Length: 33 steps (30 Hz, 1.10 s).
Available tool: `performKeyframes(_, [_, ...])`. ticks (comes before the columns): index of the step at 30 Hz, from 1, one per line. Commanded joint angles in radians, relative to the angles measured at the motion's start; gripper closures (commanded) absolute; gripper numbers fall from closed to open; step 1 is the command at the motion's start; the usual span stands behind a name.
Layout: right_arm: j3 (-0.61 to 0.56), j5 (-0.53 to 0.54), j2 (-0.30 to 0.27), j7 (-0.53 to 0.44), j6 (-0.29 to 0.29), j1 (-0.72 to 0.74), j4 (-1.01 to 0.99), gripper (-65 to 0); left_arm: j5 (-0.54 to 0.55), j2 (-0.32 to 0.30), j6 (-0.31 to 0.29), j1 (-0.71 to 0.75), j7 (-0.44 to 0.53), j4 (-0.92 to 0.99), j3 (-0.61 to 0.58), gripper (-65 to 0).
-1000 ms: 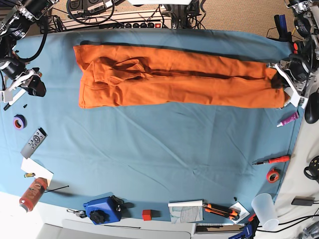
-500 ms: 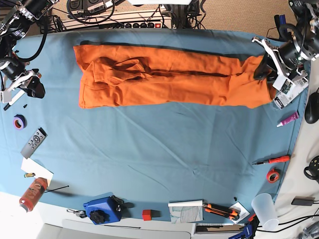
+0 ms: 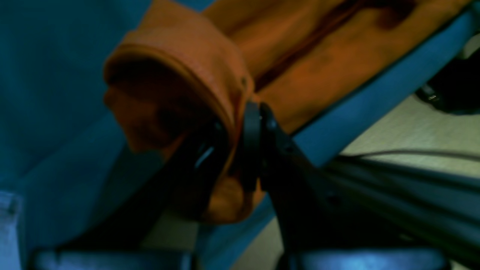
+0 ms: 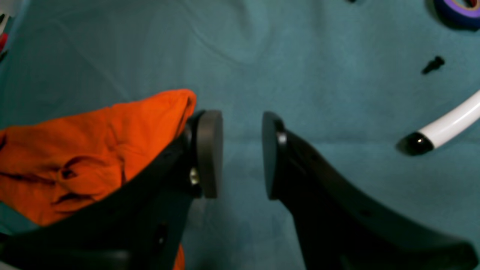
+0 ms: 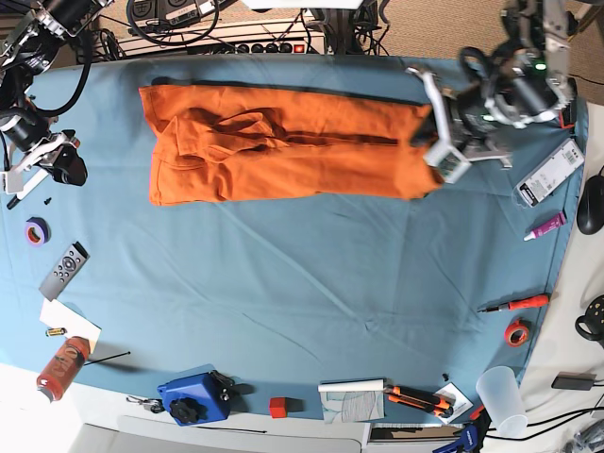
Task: Layout the t-shirt on the table in an organized manner, then fold the t-shirt properly
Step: 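Carry the folded end over the shirt with the left gripper and lower it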
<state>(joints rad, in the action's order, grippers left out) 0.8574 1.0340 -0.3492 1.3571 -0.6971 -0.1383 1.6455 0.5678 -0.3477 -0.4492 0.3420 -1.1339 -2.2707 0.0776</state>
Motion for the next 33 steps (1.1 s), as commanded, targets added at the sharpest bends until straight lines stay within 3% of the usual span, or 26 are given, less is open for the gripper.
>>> performKeyframes(1, [0.008, 0.021, -0.024, -0.023, -0.001, 0.008, 0.016, -18.5, -0.002, 0.015, 0.013, -0.019, 0.043, -0.016, -0.027, 0.0])
performKeyframes(10, [0.008, 0.020, -0.025, -0.023, -0.001, 0.008, 0.016, -18.5, -0.232, 0.168, 0.095, -0.116, 0.087, 0.035, -0.294, 0.0])
performKeyframes(14, [0.008, 0.020, -0.025, -0.023, -0.001, 0.008, 0.016, -18.5, -0.307, 0.209, 0.105, -0.163, 0.076, 0.145, -0.394, 0.0])
performKeyframes(18, [0.008, 0.020, -0.025, -0.023, -0.001, 0.008, 0.016, -18.5, -0.375, 0.232, 0.182, -0.211, 0.084, 0.233, -0.469, 0.0])
performKeyframes(21, [0.008, 0.020, -0.025, -0.024, -0.001, 0.008, 0.016, -18.5, -0.400, 0.237, 0.182, -0.220, 0.129, 0.237, -0.492, 0.0])
performKeyframes(24, [0.008, 0.011, -0.025, -0.027, -0.001, 0.008, 0.016, -18.5, -0.380, 0.238, 0.167, -0.226, 0.153, 0.230, -0.501, -19.6])
performKeyframes(26, [0.008, -0.005, -0.025, -0.037, -0.001, 0.008, 0.016, -18.5, -0.351, 0.249, 0.169, -0.226, 0.155, 0.208, -0.501, -26.6])
performKeyframes(30, [0.008, -0.018, -0.025, -0.051, -0.001, 0.008, 0.016, -18.5, -0.272, 0.274, 0.169, -0.225, 0.145, 0.109, -0.501, -26.9])
performKeyframes(33, [0.008, -0.018, -0.025, -0.049, -0.001, 0.008, 0.016, -18.5, -0.344, 0.281, 0.197, -0.219, 0.131, 0.018, -0.500, -26.6])
